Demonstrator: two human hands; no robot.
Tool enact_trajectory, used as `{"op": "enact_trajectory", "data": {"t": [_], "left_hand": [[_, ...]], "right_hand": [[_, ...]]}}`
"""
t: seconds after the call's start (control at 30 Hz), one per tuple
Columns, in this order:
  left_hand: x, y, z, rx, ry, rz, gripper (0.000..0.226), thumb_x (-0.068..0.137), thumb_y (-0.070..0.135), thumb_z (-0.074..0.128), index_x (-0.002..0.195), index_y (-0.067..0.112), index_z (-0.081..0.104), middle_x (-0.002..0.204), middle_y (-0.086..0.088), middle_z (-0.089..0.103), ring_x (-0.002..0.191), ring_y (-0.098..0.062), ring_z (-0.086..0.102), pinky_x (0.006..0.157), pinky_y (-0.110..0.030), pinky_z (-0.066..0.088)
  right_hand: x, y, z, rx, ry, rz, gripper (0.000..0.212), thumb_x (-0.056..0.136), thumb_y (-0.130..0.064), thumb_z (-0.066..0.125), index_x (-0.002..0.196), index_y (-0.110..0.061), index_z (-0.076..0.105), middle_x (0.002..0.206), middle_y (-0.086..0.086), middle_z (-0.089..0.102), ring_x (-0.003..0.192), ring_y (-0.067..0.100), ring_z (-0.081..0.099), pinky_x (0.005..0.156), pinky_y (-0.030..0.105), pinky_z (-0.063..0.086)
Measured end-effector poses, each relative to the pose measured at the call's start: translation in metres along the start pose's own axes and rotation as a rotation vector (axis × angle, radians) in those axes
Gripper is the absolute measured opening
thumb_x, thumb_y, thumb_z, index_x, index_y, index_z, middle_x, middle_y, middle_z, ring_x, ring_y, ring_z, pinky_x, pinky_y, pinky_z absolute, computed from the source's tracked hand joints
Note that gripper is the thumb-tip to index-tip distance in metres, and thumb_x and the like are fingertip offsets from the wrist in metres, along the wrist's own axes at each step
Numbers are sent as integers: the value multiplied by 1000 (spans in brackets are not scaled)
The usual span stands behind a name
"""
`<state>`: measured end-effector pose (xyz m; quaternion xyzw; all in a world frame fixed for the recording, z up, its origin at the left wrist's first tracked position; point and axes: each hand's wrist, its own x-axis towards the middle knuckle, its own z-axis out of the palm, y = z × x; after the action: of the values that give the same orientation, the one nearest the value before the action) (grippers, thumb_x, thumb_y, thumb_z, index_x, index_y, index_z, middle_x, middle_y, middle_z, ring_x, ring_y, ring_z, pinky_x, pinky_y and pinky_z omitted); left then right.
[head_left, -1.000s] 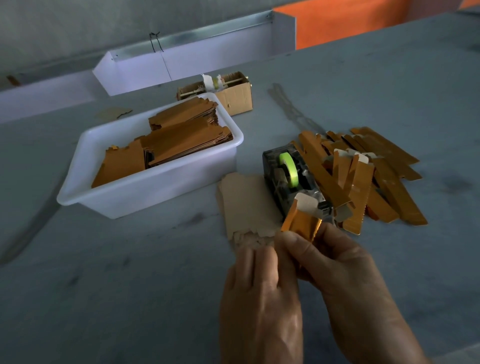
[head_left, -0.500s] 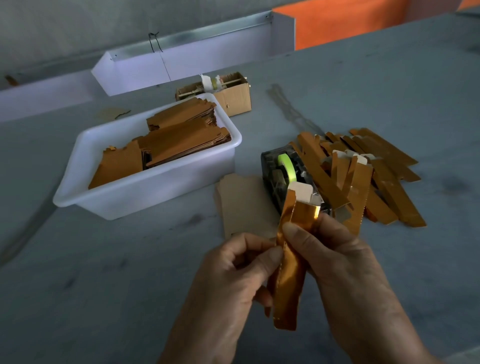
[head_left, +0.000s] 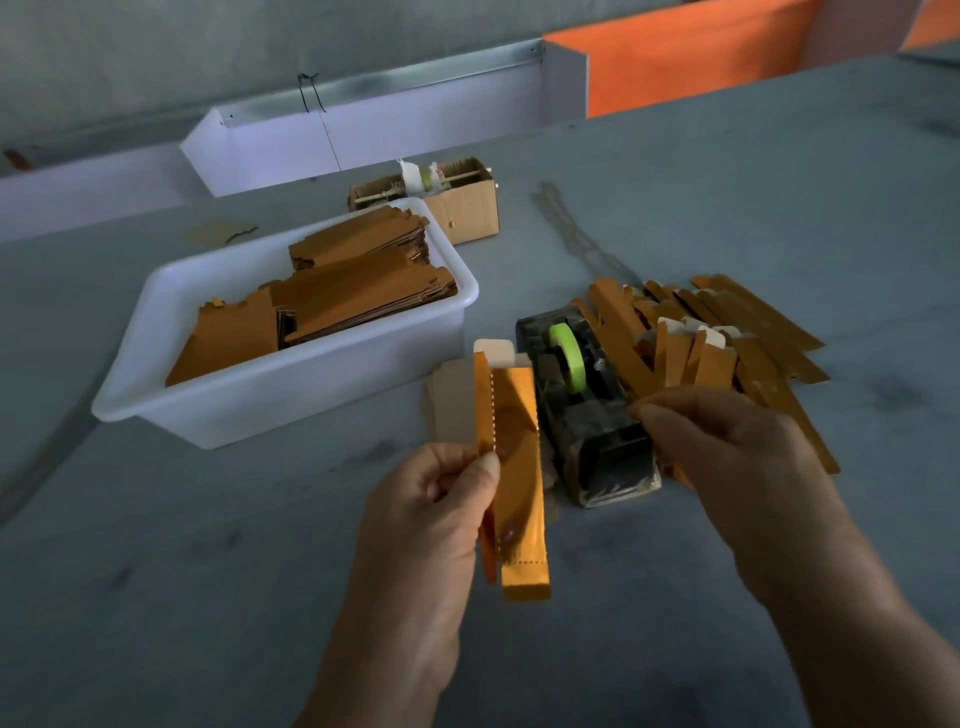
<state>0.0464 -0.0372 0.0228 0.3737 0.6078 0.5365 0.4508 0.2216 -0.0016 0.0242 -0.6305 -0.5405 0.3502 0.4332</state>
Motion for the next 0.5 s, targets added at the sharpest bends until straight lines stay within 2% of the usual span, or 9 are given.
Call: {"op": "enact_trajectory", "data": {"t": [0.1,0.2,0.37,0.5], "left_hand": [[-1,3,8,-11,-30,9,21,88,11,63,67,13,68,62,0,64,58,-11,56,61,-29,44],[-2,6,17,-3,-68,12,17,87,10,64,70,11,67,60,1,62,53,-7,52,51,-17,43],[-1,6,31,15,-116,13,14,88,15,65,74,16,68,72,-6,70,63,-11,60,58,-22,48],[-1,5,38,-39,-114,-4,9,89,16,64,81,12,67,85,-14,71,70,-18,63,61,-26,51]], "right_hand": [[5,1,3,-10,-111,34,14,86,-32,59,73,-32,64,69,-8,65,63,6,58,54,18,37],[6,2,5,-13,-118,39,10,81,-36,63,72,-32,66,64,-16,64,64,-4,58,54,18,37],[8,0,8,-36,-122,55,8,80,-33,67,72,-31,66,70,-12,64,70,4,59,56,20,37],[11,-2,8,-37,-156,84,7,80,-33,68,75,-28,69,75,-9,67,74,7,62,58,22,41]]}}
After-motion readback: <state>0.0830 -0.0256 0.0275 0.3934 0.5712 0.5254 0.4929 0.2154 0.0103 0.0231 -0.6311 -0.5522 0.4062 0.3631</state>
